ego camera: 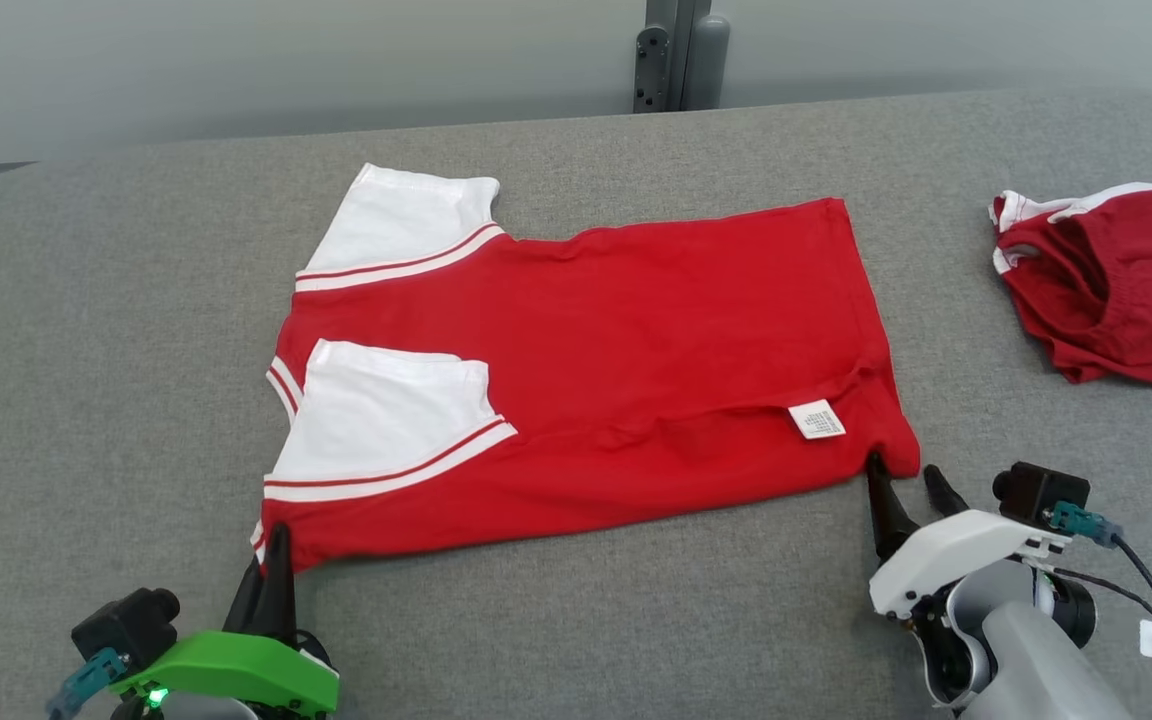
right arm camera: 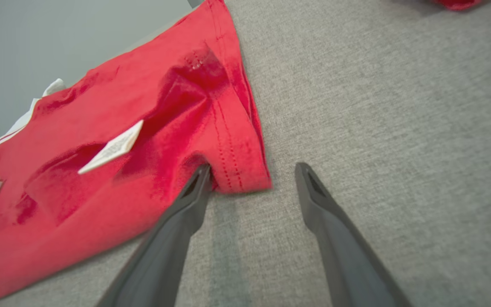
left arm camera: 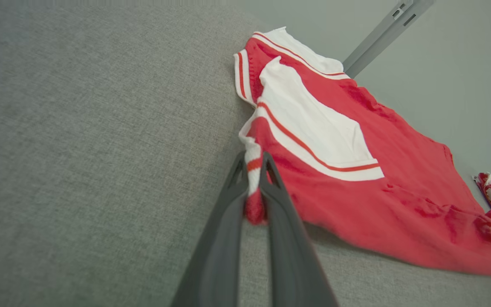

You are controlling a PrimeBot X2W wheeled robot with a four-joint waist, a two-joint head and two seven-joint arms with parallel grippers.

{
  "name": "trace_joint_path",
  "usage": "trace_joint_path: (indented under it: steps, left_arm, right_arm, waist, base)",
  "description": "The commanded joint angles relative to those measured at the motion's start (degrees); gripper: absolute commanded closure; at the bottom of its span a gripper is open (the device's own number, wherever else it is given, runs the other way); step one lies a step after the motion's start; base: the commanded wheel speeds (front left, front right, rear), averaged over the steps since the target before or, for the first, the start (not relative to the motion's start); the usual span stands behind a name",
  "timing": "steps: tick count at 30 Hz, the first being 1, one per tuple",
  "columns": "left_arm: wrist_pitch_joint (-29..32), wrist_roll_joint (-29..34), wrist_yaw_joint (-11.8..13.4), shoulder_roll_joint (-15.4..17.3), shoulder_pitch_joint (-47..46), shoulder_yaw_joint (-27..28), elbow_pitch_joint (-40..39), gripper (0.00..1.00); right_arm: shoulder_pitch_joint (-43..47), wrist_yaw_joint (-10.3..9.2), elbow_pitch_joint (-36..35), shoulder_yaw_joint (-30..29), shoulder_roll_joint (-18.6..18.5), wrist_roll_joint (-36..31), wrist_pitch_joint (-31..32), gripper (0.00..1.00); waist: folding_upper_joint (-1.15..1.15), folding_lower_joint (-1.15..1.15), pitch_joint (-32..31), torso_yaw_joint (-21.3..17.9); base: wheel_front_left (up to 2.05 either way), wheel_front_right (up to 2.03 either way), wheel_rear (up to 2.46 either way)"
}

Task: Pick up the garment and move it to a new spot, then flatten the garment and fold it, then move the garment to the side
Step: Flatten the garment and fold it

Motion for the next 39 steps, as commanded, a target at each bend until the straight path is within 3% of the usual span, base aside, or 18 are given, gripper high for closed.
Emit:
trace_joint_path:
  steps: [1, 4, 6, 8, 9, 17, 26, 31, 37, 38, 39]
  left_arm:
    - [-0.5, 0.6, 0.4, 0.9, 0.4, 0.6, -0.3, 1.0]
    - [-0.8, 0.4, 0.5, 1.3, 0.0, 1.0, -0.4, 1.0]
    - [-1.0, 0.5, 0.9, 1.6, -0.4, 1.2, -0.6, 1.0]
    - [-1.1, 0.6, 1.0, 1.8, -0.8, 1.3, -0.7, 1.0]
    - [-1.2, 0.7, 1.1, 1.9, -1.0, 1.4, -0.7, 1.0]
    - [-1.8, 0.9, 0.8, 1.9, -0.3, 0.6, -2.9, 1.0]
    - [-0.4, 0.5, 2.2, 2.7, 8.5, -0.1, -13.5, 1.0]
    - [1.9, -0.2, 4.1, 2.8, 14.9, -0.4, -18.8, 1.0]
    - [3.2, -0.4, 5.8, 2.5, 17.5, -0.9, -19.9, 1.0]
    - [3.1, -0.4, 5.9, 2.5, 17.6, -0.8, -19.7, 1.0]
    - [2.9, -0.1, 6.0, 2.6, 17.8, -0.6, -19.3, 1.0]
  right_arm:
    - [-1.3, 0.01, 1.7, 0.9, -0.1, 0.7, 0.4, 0.0]
    - [-3.3, 0.01, 4.9, 2.8, -0.1, 1.4, 1.5, 0.0]
    - [-4.3, 0.01, 7.1, 3.8, 0.0, 2.0, 2.2, 0.55]
    - [-5.1, 0.01, 8.6, 4.5, 0.1, 2.3, 2.0, 0.92]
    - [-5.5, 0.01, 9.0, 4.7, 0.1, 2.5, 1.6, 1.0]
    - [-4.3, 0.01, 5.5, 5.5, -1.1, 4.8, -0.7, 1.0]
    - [7.9, 0.01, -10.7, 3.6, -4.1, 7.2, 1.5, 1.0]
    - [16.8, -0.01, -19.8, 0.2, -2.5, 6.3, 4.2, 1.0]
    - [22.0, -0.01, -25.8, -2.1, -0.7, 5.3, 7.6, 1.0]
    - [22.6, -0.01, -26.3, -2.4, -0.6, 5.3, 8.2, 0.89]
    - [23.0, -0.01, -26.8, -2.6, -0.4, 5.8, 8.6, 0.61]
  waist:
    - [0.0, 0.0, 0.0, 0.0]
    - [0.0, 0.0, 0.0, 0.1]
    - [0.0, 0.0, -0.1, 0.2]
    - [0.0, 0.0, -0.1, 0.3]
    - [0.0, 0.0, -0.2, 0.3]
    - [0.0, 0.0, -1.1, -0.2]
    - [0.0, 0.0, -1.3, -1.0]
    - [0.0, 0.0, -1.3, -1.5]
    - [0.0, 0.0, -1.3, -2.4]
    - [0.0, 0.0, -1.4, -2.5]
    - [0.0, 0.0, -1.5, -2.7]
  base:
    - [0.0, 0.0, 0.0]
    - [0.0, 0.0, 0.0]
    - [0.0, 0.0, 0.0]
    - [0.0, 0.0, 0.0]
    - [0.0, 0.0, 0.0]
    - [0.0, 0.0, 0.0]
    - [0.0, 0.0, 0.0]
    - [0.0, 0.0, 0.0]
    - [0.0, 0.0, 0.0]
    - [0.0, 0.0, 0.0]
    - [0.0, 0.0, 0.0]
